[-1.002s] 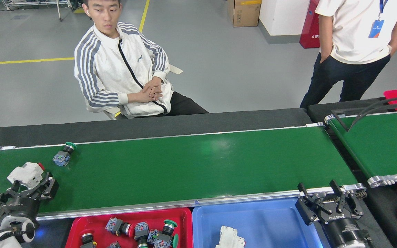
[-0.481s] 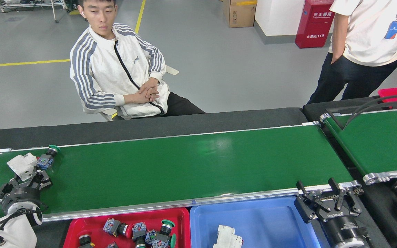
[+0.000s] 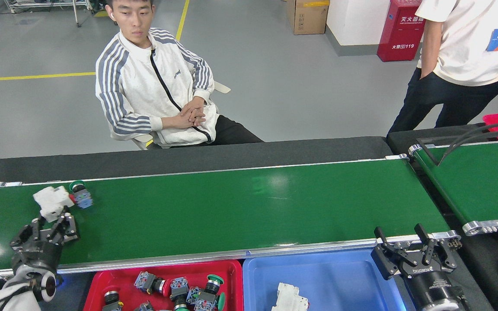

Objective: Pick switch part from conveyor to tray

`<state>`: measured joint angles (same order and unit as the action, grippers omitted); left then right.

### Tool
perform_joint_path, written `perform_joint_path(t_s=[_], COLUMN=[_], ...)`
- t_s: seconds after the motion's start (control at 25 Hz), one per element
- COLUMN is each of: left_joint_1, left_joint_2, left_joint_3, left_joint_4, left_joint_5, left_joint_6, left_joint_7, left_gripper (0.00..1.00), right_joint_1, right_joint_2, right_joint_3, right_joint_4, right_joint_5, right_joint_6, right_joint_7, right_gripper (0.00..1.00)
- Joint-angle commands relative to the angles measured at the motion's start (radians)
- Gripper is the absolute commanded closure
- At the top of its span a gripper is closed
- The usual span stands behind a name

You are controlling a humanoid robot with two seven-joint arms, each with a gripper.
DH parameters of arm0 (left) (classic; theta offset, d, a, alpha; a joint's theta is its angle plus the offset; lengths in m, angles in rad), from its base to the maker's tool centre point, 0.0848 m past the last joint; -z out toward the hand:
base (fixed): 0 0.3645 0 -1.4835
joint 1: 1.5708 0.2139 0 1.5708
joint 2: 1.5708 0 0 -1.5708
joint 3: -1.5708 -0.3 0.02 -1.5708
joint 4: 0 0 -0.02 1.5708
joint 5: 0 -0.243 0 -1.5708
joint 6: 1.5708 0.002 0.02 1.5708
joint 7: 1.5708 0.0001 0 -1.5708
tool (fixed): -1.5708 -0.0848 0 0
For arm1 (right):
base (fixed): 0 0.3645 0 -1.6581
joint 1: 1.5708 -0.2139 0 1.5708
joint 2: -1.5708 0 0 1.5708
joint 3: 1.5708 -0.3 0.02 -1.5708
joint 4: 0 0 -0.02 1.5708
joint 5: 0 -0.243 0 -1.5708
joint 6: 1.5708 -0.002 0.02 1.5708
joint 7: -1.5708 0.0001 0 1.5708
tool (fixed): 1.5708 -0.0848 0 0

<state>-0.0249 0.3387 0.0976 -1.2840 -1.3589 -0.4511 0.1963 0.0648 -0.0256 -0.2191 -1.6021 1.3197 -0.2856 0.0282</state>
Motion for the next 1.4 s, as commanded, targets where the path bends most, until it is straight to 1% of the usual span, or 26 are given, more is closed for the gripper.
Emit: perform_joint_path(t_s=[0.0,0.04,0.12,0.2,0.24,0.36,0.44,0.52,0.6,0.64,0.76,0.8,0.84,0.88,0.92,1.0,1.04,1.08,1.12,1.16,1.24,1.36], left_joint_1=[0.1,0.166,0.275,0.333,0.345,0.336,0.298,0.25,0.212,0.195,0.184,0.163,0.137,0.115,0.105,0.1,0.098,0.098,0.1,0.102,0.105,0.106], left_joint_2=[0.003,0.0,-0.027,-0.061,-0.078,-0.116,-0.141,-0.201,-0.27,-0.32,-0.415,-0.435,-0.44,-0.441,-0.441,-0.44,-0.441,-0.441,-0.441,-0.441,-0.441,-0.443], left_joint_3=[0.008,0.001,-0.006,-0.01,-0.01,-0.059,-0.096,-0.156,-0.203,-0.234,-0.317,-0.348,-0.374,-0.403,-0.44,-0.496,-0.519,-0.536,-0.546,-0.561,-0.578,-0.562], left_joint_4=[-0.176,-0.264,-0.386,-0.455,-0.475,-0.486,-0.486,-0.488,-0.486,-0.485,-0.488,-0.486,-0.486,-0.485,-0.483,-0.486,-0.486,-0.488,-0.488,-0.488,-0.488,-0.488], left_joint_5=[0.021,0.034,0.035,0.029,0.024,0.006,0.0,-0.037,-0.111,-0.175,-0.272,-0.279,-0.279,-0.279,-0.279,-0.279,-0.279,-0.279,-0.278,-0.278,-0.278,-0.276], left_joint_6=[-0.167,-0.208,-0.264,-0.307,-0.324,-0.325,-0.324,-0.322,-0.316,-0.317,-0.311,-0.29,-0.262,-0.232,-0.202,-0.159,-0.136,-0.112,-0.097,-0.08,-0.064,-0.058], left_joint_7=[0.005,0.005,-0.003,-0.009,-0.012,-0.044,-0.078,-0.113,-0.144,-0.147,-0.161,-0.187,-0.207,-0.222,-0.229,-0.23,-0.23,-0.23,-0.23,-0.229,-0.229,-0.225], left_gripper=[0.81,0.81,0.81,0.81,0.8,0.8,0.8,0.8,0.8,0.8,0.78,0.77,0.75,0.68,0.53,0.26,0.14,0.04,0.02,0.01,0.01,0.01], right_joint_1=[-0.003,-0.003,-0.003,0.0,0.006,0.015,0.018,0.027,0.035,0.036,0.04,0.04,0.04,0.04,0.04,0.04,0.04,0.041,0.044,0.049,0.049,0.05], right_joint_2=[-0.004,-0.004,-0.004,-0.002,-0.002,-0.002,-0.002,0.001,0.007,0.007,0.007,0.007,0.007,0.007,0.007,0.007,0.006,0.006,0.006,0.006,0.006,0.006], right_joint_3=[-0.006,-0.008,-0.019,-0.02,-0.02,-0.019,-0.02,-0.034,-0.033,-0.033,-0.033,-0.033,-0.033,-0.033,-0.033,-0.033,-0.033,-0.033,-0.033,-0.033,-0.033,-0.033], right_joint_4=[-0.015,-0.015,-0.016,-0.016,-0.016,-0.021,-0.041,-0.065,-0.079,-0.084,-0.088,-0.09,-0.09,-0.09,-0.091,-0.095,-0.095,-0.095,-0.095,-0.095,-0.095,-0.095], right_joint_5=[-0.004,-0.004,-0.004,-0.004,-0.004,-0.004,-0.004,-0.004,-0.005,-0.005,-0.005,-0.005,-0.005,-0.005,-0.005,-0.005,-0.005,-0.005,-0.005,-0.005,-0.005,-0.005], right_joint_6=[0.002,0.002,0.002,0.002,0.002,0.002,0.002,0.017,0.051,0.054,0.056,0.056,0.056,0.054,0.056,0.057,0.059,0.059,0.059,0.057,0.057,0.057], right_joint_7=[-0.001,-0.001,-0.001,-0.001,-0.001,-0.001,0.009,0.033,0.036,0.036,0.036,0.036,0.036,0.036,0.038,0.039,0.039,0.039,0.039,0.039,0.039,0.039], right_gripper=[0.0,0.0,0.0,0.0,0.0,0.0,0.0,0.0,0.0,0.0,0.0,0.0,0.0,0.0,0.0,0.0,0.0,0.0,0.0,0.0,0.0,0.0])
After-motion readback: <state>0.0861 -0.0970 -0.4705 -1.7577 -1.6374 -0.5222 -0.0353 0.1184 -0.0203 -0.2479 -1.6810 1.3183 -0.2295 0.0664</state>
